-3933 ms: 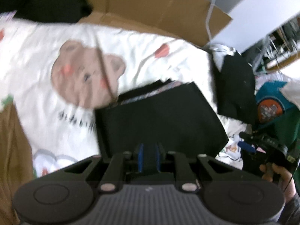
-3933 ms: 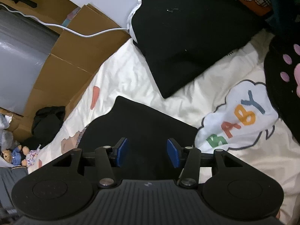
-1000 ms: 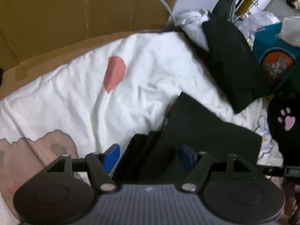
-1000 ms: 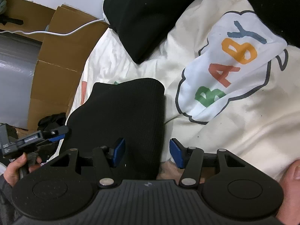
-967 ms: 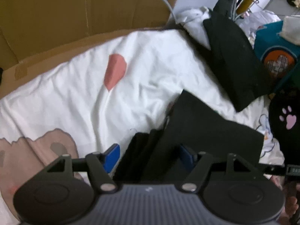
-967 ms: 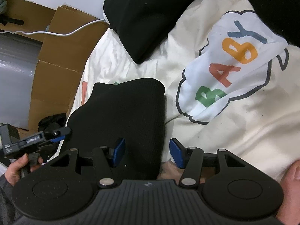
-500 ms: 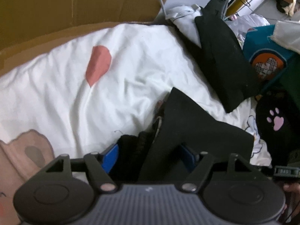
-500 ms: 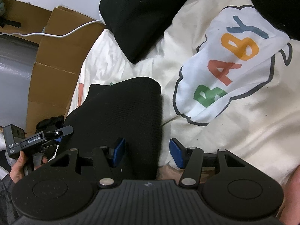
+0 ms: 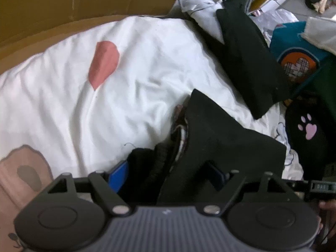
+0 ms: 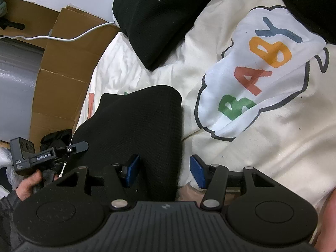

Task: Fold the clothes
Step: 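Close the right gripper on the folded hoodie beside the left gripper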

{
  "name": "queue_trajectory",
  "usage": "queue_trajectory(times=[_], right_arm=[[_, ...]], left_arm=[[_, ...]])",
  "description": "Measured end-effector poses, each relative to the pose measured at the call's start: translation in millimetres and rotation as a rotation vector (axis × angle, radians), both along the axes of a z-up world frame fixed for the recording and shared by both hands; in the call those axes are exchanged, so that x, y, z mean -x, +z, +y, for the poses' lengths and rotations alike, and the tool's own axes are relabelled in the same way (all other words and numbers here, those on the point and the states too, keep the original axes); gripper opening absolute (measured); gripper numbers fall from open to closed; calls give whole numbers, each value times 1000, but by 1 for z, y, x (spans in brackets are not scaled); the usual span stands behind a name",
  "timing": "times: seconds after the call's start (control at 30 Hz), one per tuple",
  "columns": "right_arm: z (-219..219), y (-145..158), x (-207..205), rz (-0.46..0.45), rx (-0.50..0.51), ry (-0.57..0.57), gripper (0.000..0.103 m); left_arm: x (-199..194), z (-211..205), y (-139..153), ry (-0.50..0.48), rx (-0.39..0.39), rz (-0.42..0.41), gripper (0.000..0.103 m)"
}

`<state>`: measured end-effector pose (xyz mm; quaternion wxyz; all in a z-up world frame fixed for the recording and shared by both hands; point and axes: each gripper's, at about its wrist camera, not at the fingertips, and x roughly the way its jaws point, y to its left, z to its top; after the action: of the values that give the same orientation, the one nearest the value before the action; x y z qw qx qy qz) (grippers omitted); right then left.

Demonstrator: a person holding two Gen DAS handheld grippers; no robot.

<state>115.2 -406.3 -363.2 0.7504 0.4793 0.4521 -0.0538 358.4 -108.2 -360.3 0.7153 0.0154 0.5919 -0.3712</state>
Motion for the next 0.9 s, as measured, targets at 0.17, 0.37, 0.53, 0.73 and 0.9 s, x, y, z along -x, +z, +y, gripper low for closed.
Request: queue_trajectory(times=[0.17,0.37,0.53,0.73,0.9], right_arm=[[2,-3,-2,-23,-12,-10,57],[4,-8,-8,-22,-17,-23,50],[6,-4,-10,-26,26,-27,21],[12,5,-14,-27,38,-38,11],[15,24,-15,-58,61,-10,10]], left_arm=[[3,-1,-5,-28,-4,-16,84],[3,-4,-1,-40,-38,-38,56],[7,0,5,-23,-32,-56,39],[18,-1,19,18,-36,-88,24],[27,1,35,48,-28,-105,23]])
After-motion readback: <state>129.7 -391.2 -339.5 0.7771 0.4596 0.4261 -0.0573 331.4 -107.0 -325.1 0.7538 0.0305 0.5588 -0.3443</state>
